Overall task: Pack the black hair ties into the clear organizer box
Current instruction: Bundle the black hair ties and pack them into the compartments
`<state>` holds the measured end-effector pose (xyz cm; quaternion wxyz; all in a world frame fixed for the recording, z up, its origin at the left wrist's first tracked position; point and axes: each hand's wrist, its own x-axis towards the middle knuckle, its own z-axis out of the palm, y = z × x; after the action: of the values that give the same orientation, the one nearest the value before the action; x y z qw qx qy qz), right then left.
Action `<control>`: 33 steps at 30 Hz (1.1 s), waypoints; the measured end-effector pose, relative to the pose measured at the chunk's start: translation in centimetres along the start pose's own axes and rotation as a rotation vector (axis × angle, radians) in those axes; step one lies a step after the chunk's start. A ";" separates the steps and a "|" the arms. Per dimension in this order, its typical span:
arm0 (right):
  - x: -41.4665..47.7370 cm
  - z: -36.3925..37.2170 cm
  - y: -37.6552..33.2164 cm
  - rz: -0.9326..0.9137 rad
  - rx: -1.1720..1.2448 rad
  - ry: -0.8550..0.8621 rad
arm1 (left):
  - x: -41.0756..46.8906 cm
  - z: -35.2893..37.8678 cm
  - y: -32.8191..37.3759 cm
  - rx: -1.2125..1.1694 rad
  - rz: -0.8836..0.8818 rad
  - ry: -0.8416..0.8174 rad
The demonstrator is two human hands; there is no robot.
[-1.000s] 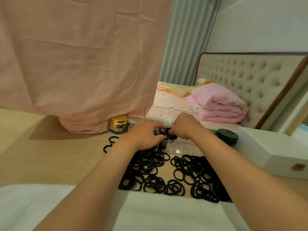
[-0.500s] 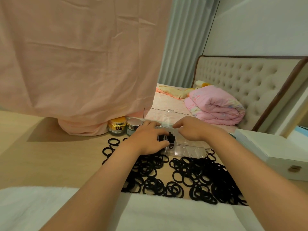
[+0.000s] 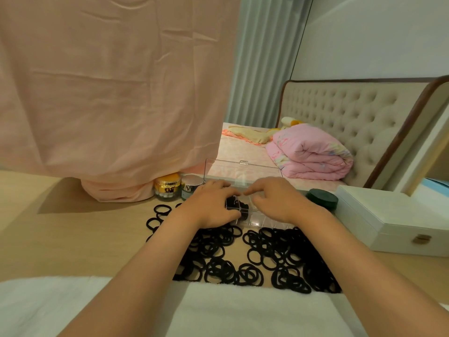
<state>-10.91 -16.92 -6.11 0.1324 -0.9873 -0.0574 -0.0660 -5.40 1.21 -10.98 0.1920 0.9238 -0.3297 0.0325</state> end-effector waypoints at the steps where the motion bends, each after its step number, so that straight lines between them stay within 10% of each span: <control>1: -0.5 -0.4 0.0 0.006 0.033 0.045 | -0.2 -0.1 0.1 -0.018 -0.001 0.025; 7: -2.8 -0.4 0.3 0.073 -0.103 -0.062 | -2.6 -0.5 2.0 -0.014 0.064 0.258; 18: -5.1 4.3 0.2 0.045 -0.254 -0.269 | -7.0 0.6 3.5 0.118 0.018 -0.094; 27: -5.6 2.9 -1.0 -0.072 -0.009 -0.148 | -8.1 -1.4 0.7 -0.052 -0.186 0.140; 33: -5.1 5.2 -2.5 -0.143 -0.109 -0.226 | -8.9 -1.5 -1.4 0.007 -0.255 -0.159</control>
<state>-15.71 -13.58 -11.15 0.0662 -0.9876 -0.1384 0.0331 -11.42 8.03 -11.75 0.1645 0.9585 -0.2238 -0.0641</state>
